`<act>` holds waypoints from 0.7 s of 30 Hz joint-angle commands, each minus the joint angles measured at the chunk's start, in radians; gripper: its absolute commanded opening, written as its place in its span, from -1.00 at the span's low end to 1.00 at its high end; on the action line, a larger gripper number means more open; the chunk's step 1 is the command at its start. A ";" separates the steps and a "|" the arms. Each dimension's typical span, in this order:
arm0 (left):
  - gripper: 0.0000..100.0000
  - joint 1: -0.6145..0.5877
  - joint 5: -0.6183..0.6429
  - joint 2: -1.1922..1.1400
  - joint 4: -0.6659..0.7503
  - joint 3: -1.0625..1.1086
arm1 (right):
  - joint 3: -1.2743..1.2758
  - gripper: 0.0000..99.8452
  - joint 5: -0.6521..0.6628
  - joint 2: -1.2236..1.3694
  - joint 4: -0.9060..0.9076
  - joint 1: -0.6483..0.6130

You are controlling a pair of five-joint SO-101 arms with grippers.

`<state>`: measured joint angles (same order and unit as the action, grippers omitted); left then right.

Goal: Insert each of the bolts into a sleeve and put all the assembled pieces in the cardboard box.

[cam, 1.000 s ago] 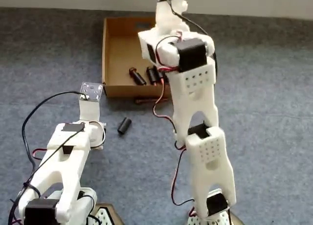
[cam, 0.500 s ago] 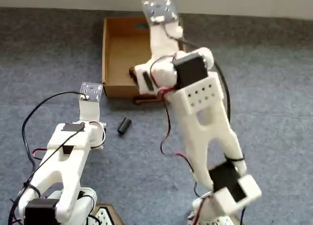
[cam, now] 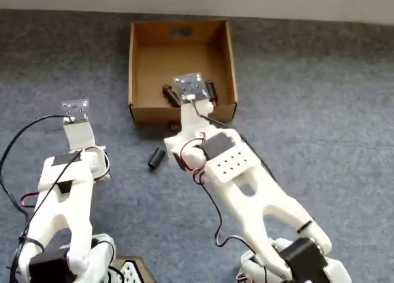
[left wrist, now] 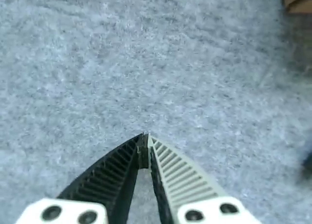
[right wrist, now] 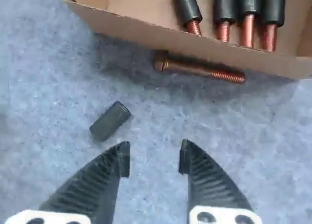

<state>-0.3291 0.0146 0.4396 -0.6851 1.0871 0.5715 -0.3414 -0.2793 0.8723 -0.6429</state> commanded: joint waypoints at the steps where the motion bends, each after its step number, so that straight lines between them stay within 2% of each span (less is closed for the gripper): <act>1: -0.98 -0.008 0.012 -0.001 0.000 -0.038 | -0.024 -0.53 -0.069 0.090 -0.045 -0.062; 6: -0.98 -0.008 0.012 -0.001 0.000 -0.036 | -0.116 -0.55 -0.146 0.248 -0.070 -0.165; 14: -0.98 -0.007 0.014 -0.001 0.026 -0.016 | -0.312 -0.55 -0.249 0.430 -0.064 -0.159; 21: -0.98 -0.007 0.014 -0.001 0.026 -0.016 | -0.418 -0.55 -0.259 0.579 -0.067 -0.156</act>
<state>-0.3291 0.0192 0.4381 -0.6728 1.0856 0.2325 -0.5915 0.2700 0.8140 -0.8009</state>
